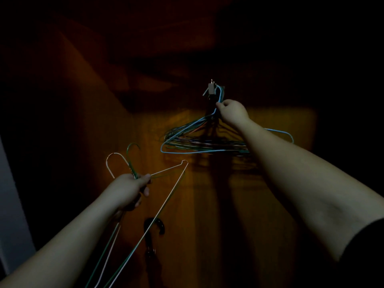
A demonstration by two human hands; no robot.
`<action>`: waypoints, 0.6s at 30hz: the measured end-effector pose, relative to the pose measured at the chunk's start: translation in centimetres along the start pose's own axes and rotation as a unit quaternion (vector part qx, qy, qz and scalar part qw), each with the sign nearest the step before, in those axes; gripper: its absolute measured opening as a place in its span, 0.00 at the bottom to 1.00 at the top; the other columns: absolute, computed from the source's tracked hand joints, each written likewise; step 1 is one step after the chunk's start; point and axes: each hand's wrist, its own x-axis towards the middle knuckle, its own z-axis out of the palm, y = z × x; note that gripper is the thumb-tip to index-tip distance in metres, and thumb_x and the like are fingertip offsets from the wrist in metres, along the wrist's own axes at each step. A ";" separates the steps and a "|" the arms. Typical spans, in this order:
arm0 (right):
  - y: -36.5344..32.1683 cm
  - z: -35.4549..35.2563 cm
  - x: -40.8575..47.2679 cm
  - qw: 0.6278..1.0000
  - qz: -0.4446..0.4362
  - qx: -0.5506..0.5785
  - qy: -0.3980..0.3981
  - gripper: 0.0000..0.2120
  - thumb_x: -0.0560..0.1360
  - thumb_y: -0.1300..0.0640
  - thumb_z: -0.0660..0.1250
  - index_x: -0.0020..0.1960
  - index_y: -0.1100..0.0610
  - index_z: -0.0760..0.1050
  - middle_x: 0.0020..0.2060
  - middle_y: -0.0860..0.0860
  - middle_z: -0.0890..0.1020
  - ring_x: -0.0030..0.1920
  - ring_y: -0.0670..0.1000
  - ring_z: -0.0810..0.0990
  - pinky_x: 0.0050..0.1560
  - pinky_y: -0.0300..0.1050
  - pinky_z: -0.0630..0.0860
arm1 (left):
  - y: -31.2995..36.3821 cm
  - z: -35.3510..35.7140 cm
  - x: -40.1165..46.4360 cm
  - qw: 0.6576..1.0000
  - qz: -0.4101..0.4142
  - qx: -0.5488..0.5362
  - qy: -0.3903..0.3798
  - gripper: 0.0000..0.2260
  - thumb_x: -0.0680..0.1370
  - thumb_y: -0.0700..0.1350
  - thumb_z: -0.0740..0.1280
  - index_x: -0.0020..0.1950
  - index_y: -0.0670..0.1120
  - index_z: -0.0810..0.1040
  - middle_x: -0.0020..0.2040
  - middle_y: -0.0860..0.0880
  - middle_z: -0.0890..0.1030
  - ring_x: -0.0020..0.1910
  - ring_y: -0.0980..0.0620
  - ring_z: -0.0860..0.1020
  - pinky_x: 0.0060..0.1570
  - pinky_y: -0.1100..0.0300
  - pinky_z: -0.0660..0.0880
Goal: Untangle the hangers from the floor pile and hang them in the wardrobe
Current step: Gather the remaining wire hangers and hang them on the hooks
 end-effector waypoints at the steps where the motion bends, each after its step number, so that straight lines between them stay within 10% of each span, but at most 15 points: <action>1: 0.0 0.1 0.0 1.000 0.000 -0.002 0.003 0.17 0.82 0.48 0.57 0.61 0.58 0.76 0.48 0.54 0.81 0.44 0.51 0.79 0.40 0.44 0.72 | 0.0 0.0 0.0 1.000 0.000 0.000 -0.002 0.14 0.82 0.50 0.61 0.53 0.40 0.78 0.33 0.46 0.78 0.20 0.51 0.69 0.22 0.64 0.61; 8: 0.4 0.4 0.4 1.000 0.015 -0.006 0.013 0.16 0.82 0.48 0.58 0.60 0.58 0.76 0.44 0.51 0.79 0.41 0.48 0.78 0.34 0.41 0.70 | 0.0 0.2 0.0 1.000 0.003 -0.017 -0.011 0.14 0.82 0.50 0.61 0.53 0.40 0.78 0.34 0.44 0.77 0.21 0.51 0.68 0.22 0.65 0.60; 18: 0.0 0.4 0.5 0.998 0.045 -0.028 0.022 0.15 0.81 0.47 0.60 0.59 0.56 0.77 0.50 0.53 0.81 0.50 0.52 0.80 0.54 0.53 0.78 | 0.4 -0.1 -1.4 0.997 0.000 -0.074 -0.033 0.14 0.82 0.49 0.61 0.55 0.39 0.77 0.31 0.49 0.76 0.19 0.53 0.66 0.21 0.67 0.59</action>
